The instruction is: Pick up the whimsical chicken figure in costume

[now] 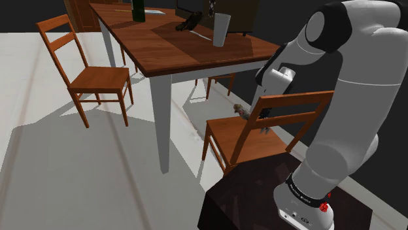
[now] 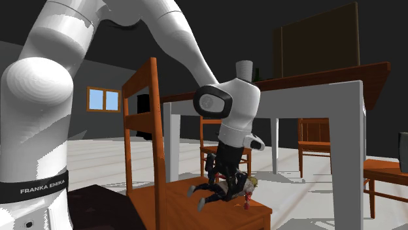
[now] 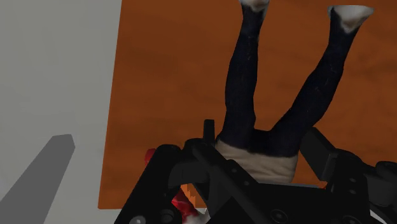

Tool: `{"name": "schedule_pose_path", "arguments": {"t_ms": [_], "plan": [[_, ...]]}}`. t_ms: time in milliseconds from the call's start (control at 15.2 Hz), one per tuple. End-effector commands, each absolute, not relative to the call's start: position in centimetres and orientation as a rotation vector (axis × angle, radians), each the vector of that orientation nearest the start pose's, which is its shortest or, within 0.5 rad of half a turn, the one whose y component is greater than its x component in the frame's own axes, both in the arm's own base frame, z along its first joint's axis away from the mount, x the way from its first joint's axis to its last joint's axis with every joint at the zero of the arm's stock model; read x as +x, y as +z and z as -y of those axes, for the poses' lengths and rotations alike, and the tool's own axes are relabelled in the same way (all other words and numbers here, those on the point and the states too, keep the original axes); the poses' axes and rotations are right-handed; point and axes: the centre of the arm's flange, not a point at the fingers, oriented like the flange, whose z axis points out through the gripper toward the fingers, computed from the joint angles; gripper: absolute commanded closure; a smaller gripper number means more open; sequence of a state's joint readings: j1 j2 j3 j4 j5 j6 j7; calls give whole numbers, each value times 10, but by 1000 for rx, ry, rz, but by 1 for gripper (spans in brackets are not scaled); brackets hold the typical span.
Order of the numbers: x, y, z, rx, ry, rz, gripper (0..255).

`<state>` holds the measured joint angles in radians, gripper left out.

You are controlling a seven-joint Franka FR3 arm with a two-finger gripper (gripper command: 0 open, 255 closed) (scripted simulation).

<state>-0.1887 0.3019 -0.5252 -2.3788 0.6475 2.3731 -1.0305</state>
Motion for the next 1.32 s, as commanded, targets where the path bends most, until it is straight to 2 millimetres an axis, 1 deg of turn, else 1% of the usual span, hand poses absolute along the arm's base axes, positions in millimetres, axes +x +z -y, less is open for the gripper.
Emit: {"name": "schedule_pose_path", "arguments": {"t_ms": [0,528,1254], "plan": [[357,193,316,-2808,-56,-292,255],[357,193,316,-2808,-56,-292,255],[357,251,316,-2808,-56,-292,255]]}}
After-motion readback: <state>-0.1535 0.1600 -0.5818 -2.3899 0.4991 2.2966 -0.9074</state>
